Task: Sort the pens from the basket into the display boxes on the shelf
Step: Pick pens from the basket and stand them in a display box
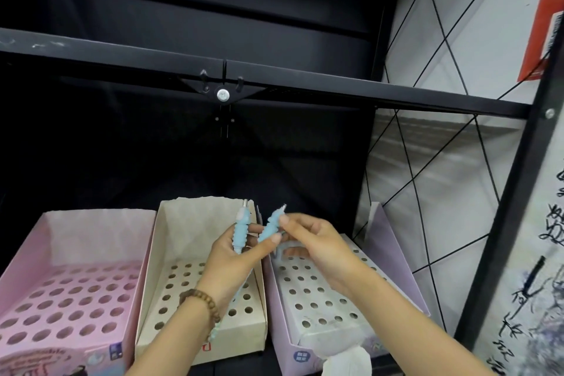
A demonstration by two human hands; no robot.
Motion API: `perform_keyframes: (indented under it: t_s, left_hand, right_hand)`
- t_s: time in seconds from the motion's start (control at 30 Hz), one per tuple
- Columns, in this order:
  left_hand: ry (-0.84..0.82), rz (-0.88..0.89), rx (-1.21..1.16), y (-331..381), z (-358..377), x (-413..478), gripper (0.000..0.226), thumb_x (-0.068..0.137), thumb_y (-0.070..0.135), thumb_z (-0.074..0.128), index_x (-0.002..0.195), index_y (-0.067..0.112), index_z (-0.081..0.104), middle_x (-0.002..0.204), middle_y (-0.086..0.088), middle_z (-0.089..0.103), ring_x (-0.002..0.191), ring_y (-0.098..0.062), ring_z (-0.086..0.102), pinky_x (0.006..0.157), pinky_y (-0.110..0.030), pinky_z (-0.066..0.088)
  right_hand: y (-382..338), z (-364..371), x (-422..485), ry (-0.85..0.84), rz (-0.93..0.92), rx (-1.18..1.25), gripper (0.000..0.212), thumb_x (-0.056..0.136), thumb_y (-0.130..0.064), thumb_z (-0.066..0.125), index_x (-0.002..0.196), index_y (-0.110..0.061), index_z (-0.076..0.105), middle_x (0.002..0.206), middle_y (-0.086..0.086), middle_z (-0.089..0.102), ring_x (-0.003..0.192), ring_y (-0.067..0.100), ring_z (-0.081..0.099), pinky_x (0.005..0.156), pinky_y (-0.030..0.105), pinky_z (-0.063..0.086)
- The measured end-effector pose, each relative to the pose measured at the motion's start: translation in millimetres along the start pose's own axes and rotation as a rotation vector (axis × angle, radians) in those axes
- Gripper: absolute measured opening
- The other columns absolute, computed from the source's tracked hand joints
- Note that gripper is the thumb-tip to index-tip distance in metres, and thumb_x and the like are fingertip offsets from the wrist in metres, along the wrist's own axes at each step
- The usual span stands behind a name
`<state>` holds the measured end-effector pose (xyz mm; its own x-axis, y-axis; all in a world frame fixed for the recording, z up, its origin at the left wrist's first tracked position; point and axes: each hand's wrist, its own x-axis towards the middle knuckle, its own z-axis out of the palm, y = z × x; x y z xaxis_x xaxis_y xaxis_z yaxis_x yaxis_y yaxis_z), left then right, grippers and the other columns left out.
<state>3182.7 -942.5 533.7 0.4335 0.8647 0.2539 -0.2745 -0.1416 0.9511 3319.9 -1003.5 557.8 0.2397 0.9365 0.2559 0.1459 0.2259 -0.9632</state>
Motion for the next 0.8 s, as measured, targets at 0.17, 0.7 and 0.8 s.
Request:
perform_keyframes:
  t_s: [0.17, 0.7, 0.8]
  left_hand:
    - [-0.025, 0.069, 0.158, -1.2, 6.3, 6.7, 0.045, 0.057, 0.05, 0.074, 0.086, 0.017, 0.066, 0.066, 0.006, 0.065, 0.055, 0.001, 0.059, 0.051, -0.009, 0.047]
    - [0.014, -0.031, 0.516, -34.2, -22.8, 33.9, 0.034, 0.069, 0.034, 0.081, 0.093, 0.028, 0.057, 0.088, 0.004, 0.065, 0.07, -0.013, 0.066, 0.055, -0.014, 0.048]
    - [0.012, -0.03, 0.518, -34.6, -23.4, 34.6, 0.034, 0.069, 0.036, 0.081, 0.092, 0.03, 0.056, 0.089, 0.006, 0.064, 0.072, -0.01, 0.065, 0.055, -0.012, 0.046]
  right_hand:
    - [-3.1, -17.3, 2.8, 0.08, -0.013, 0.094, 0.026, 0.091, -0.027, 0.057, 0.108, -0.009, 0.067, 0.099, 0.005, 0.073, 0.09, 0.014, 0.068, 0.075, 0.021, 0.054]
    - [34.8, -48.1, 62.0, 0.359, -0.136, -0.012, 0.015, 0.097, -0.009, 0.048, 0.108, -0.007, 0.058, 0.093, 0.008, 0.063, 0.085, 0.018, 0.063, 0.072, 0.021, 0.057]
    - [36.1, -50.4, 68.1, 0.375, -0.154, -0.017, 0.014, 0.097, -0.01, 0.048, 0.107, -0.009, 0.057, 0.093, 0.007, 0.062, 0.085, 0.017, 0.063, 0.069, 0.019, 0.056]
